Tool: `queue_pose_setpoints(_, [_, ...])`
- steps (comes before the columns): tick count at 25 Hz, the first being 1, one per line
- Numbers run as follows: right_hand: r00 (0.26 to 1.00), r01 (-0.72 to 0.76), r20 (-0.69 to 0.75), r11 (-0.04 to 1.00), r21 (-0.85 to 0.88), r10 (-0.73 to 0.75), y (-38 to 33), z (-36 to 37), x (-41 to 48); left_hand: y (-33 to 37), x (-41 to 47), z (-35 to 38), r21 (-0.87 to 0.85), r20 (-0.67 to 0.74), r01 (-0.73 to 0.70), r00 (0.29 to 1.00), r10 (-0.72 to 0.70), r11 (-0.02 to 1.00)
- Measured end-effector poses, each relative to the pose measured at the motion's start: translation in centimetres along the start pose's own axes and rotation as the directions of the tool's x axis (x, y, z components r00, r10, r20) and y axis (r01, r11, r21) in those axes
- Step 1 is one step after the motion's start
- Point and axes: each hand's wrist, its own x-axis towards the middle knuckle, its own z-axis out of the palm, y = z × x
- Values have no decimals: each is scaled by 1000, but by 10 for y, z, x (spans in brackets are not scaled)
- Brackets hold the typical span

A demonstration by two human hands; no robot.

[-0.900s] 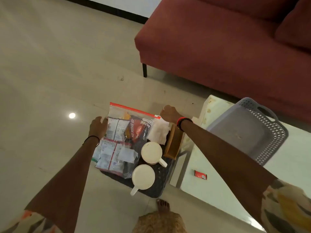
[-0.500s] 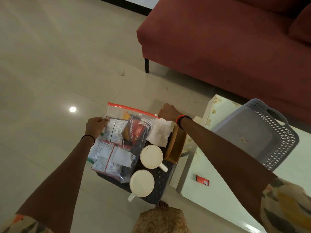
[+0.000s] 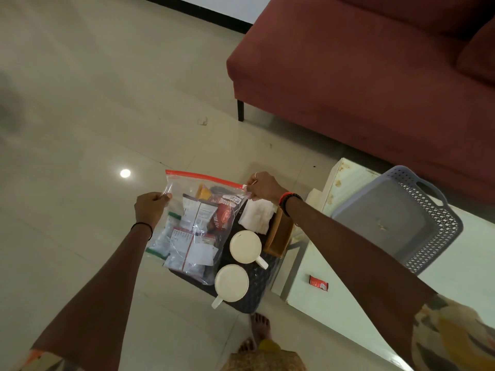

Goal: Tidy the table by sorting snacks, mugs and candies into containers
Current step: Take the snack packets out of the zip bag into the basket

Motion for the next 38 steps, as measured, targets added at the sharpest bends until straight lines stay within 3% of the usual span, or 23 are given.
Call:
queue_pose_setpoints(5, [986,133,-102,991,22,-130,-31,4,-32,10,-22,-40,-30,-102,-3,995,0,1000])
queue_pose_setpoints(11, [976,176,-152,978,115,-158,-63,-2,-85,31,-62,-81,-124,-193,-27,981,2,992])
queue_pose_setpoints(17, [919,324,-308,918,231,-246,-101,-33,-147,98,-100,-112,-117,-399,-212,905,149,970])
queue_pose_setpoints(21, [861,389,-439,889,244,-256,-117,-66,-185,144,-118,-117,-67,-436,-335,857,275,940])
queue_pose_setpoints(26, [789,435,-579,852,291,-205,-104,-112,-237,180,-156,-91,-119,-384,-451,843,378,885])
queue_pose_setpoints(38, [615,379,-788,873,309,12,14,-210,-359,237,-280,38,-158,25,-517,849,527,841])
